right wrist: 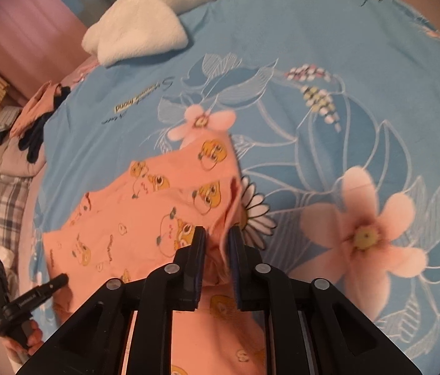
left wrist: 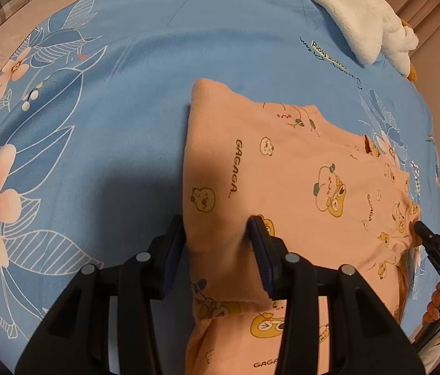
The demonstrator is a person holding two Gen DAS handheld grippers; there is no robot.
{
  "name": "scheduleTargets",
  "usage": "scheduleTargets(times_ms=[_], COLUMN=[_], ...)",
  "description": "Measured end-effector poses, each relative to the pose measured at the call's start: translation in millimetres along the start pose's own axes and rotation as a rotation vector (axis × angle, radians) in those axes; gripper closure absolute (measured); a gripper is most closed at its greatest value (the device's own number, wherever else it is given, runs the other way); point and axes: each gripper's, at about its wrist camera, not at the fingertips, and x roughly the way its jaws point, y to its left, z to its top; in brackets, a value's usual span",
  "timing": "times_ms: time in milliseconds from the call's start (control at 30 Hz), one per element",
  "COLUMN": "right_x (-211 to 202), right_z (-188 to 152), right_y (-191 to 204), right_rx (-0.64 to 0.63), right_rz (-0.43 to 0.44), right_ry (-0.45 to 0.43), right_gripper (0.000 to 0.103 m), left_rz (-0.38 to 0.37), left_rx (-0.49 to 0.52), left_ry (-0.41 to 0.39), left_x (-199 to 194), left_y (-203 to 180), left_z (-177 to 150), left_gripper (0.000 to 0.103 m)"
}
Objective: Fold small clothes
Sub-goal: 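Fold the held side over the shirt body with the right tool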
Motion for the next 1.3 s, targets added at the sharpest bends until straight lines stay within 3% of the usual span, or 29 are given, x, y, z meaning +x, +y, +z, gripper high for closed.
scheduleTargets(times_ms=[100, 233, 300, 367, 433, 567, 800, 1033, 1200, 1300], right_x=[-0.7, 8.7, 13.5, 13.3, 5.3, -8.2, 22.1, 16.4, -5.1, -18.9], right_z=[-1.2, -8.0, -11.9, -14.3, -14.5, -13.9, -16.8, -16.0, -17.4, -20.4], right_y=[-0.2, 4.4, 5.0, 6.3, 8.4, 10.3, 0.1, 5.3, 18.7, 34.6], right_rx=[0.003, -0.013, -0.014, -0.024, -0.039, -0.047, -0.032, -0.052, -0.096, -0.153], right_rz=[0.024, 0.008, -0.006, -0.023, -0.031, -0.017, -0.08, -0.117, -0.19, -0.18], right_ry=[0.002, 0.026, 0.039, 0.036, 0.009, -0.03, 0.033, 0.023, -0.033, -0.067], right_gripper=[0.065, 0.062, 0.066, 0.092, 0.094, 0.094, 0.094, 0.094, 0.091, 0.091], left_rz=[0.002, 0.004, 0.016, 0.012, 0.008, 0.003, -0.001, 0.016, 0.046, 0.035], left_rx=[0.0, 0.003, -0.009, -0.008, -0.009, -0.007, 0.003, 0.028, 0.05, 0.054], left_ry=[-0.002, -0.001, -0.001, -0.001, 0.0, 0.0, -0.001, -0.007, 0.009, -0.006], left_x=[0.5, 0.7, 1.6, 1.9, 1.7, 0.9, -0.2, -7.6, -17.8, -32.4], left_y=[-1.3, -1.8, -2.7, -2.8, -1.6, -0.1, 0.7, 1.4, 2.4, -3.2], left_z=[0.2, 0.0, 0.7, 0.6, -0.5, -2.3, -3.4, -14.6, -31.5, -36.0], left_gripper=[0.061, 0.06, 0.06, 0.06, 0.06, 0.06, 0.059, 0.059, 0.06, 0.062])
